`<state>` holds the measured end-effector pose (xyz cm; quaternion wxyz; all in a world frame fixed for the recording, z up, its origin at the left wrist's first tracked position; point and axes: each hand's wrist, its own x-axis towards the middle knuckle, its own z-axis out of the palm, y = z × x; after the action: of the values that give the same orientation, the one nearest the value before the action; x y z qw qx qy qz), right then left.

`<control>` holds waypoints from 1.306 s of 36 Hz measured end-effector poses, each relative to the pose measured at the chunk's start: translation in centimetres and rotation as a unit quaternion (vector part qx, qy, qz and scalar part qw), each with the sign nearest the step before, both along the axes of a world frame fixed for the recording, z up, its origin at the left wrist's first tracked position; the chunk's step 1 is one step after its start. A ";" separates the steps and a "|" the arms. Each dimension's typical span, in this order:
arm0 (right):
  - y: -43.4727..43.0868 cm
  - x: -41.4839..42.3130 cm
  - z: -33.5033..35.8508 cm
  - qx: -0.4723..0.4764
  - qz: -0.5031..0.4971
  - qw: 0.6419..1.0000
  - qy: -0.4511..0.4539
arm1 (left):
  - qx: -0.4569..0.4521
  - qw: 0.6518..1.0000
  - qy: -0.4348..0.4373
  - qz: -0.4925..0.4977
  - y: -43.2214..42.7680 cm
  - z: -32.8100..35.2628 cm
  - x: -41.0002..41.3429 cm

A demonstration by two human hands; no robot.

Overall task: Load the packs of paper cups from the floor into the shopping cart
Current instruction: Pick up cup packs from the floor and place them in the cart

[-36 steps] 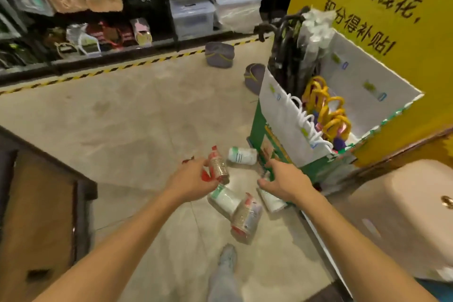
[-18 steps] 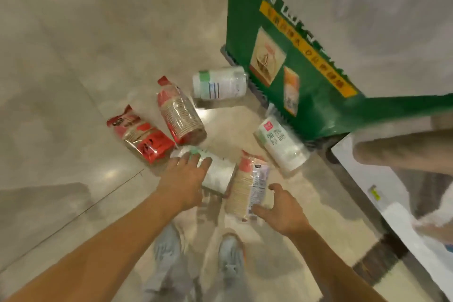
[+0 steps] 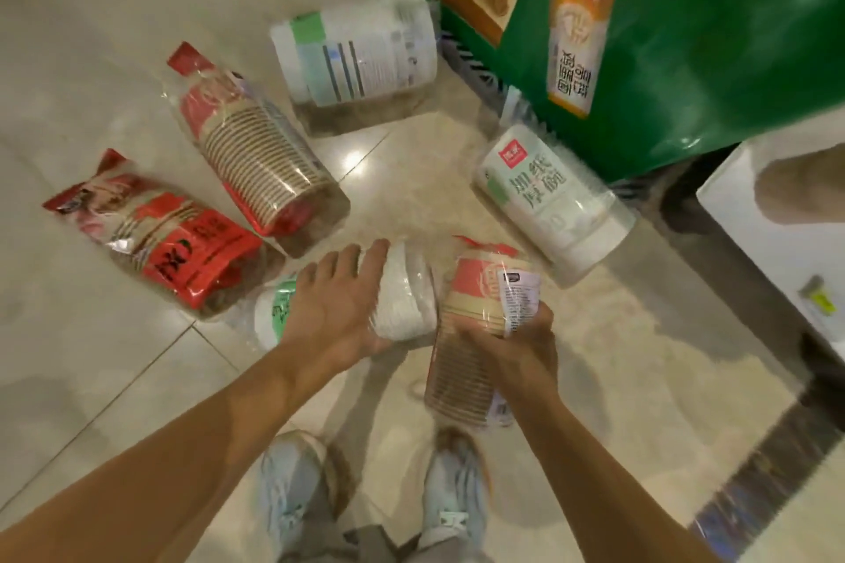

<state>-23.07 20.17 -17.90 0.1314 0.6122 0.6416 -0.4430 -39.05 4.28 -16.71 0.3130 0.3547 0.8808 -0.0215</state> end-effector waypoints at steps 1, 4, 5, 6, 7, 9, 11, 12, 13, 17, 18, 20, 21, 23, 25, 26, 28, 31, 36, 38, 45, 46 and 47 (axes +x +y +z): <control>0.2 0.3 1.4 -0.004 -0.006 1.000 0.005 | 0.011 0.998 -0.028 0.046 -0.2 1.6 -0.1; 0.9 0.9 7.2 -0.013 -0.034 0.999 0.028 | 0.070 0.977 -0.111 0.168 -0.9 7.7 -0.4; 1.2 1.1 9.6 -0.014 -0.041 0.998 0.039 | 0.085 0.968 -0.125 0.199 -0.9 10.3 -0.3; 1.7 1.3 12.1 -0.015 -0.048 0.998 0.048 | 0.099 0.960 -0.133 0.226 -0.8 13.0 -0.2; 2.2 1.5 14.8 -0.012 -0.053 0.997 0.055 | 0.113 0.953 -0.138 0.247 -0.7 15.7 0.0; 3.5 2.0 20.5 -0.004 -0.058 0.996 0.068 | 0.150 0.939 -0.150 0.270 -0.1 22.0 0.2; 4.8 2.5 27.6 0.010 -0.057 0.994 0.093 | 0.204 0.922 -0.173 0.279 0.9 28.7 0.4; 5.3 2.6 32.0 0.016 -0.056 0.992 0.109 | 0.225 0.915 -0.183 0.280 1.5 32.6 0.6; 5.7 2.8 36.4 0.025 -0.057 0.990 0.127 | 0.242 0.909 -0.190 0.281 2.2 36.5 0.8; 7.6 5.3 52.1 0.076 -0.084 0.976 0.187 | 0.302 0.892 -0.223 0.251 5.3 51.0 2.4; 7.9 6.4 55.6 0.093 -0.093 0.971 0.202 | 0.319 0.889 -0.229 0.237 6.2 54.3 2.9; 8.3 8.8 62.0 0.134 -0.107 0.961 0.218 | 0.354 0.882 -0.232 0.207 8.1 60.2 4.3; 8.4 10.2 64.9 0.155 -0.119 0.955 0.224 | 0.371 0.878 -0.233 0.191 9.2 63.0 5.0; 8.2 13.4 70.2 0.198 -0.155 0.941 0.226 | 0.386 0.874 -0.252 0.154 11.1 67.5 6.8; 7.7 16.9 74.5 0.240 -0.191 0.926 0.219 | 0.387 0.868 -0.286 0.122 12.9 71.0 9.0; 7.3 18.9 76.3 0.259 -0.210 0.919 0.211 | 0.390 0.866 -0.297 0.100 14.0 72.3 10.0; 6.2 23.0 79.3 0.301 -0.254 0.897 0.201 | 0.383 0.865 -0.320 0.047 16.2 74.7 12.5; 4.1 29.0 83.0 0.347 -0.316 0.863 0.186 | 0.363 0.869 -0.335 -0.030 20.2 75.6 16.5; -1.4 41.1 87.5 0.411 -0.420 0.794 0.156 | 0.370 0.836 -0.370 -0.168 22.3 82.5 30.2; -4.2 45.8 88.6 0.423 -0.460 0.768 0.140 | 0.355 0.819 -0.394 -0.217 22.1 84.6 36.0; -15.0 59.9 91.1 0.444 -0.579 0.680 0.064 | 0.312 0.758 -0.474 -0.322 18.6 88.7 55.3; -16.6 61.9 90.9 0.447 -0.592 0.668 0.059 | 0.307 0.749 -0.477 -0.343 17.8 88.9 58.2; -18.1 64.0 90.8 0.450 -0.604 0.655 0.056 | 0.300 0.740 -0.480 -0.363 16.8 89.1 61.0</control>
<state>40.92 2.04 72.94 -0.4932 0.8229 0.2575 -0.1153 21.97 21.12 72.38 0.5401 0.6863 0.3794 0.3054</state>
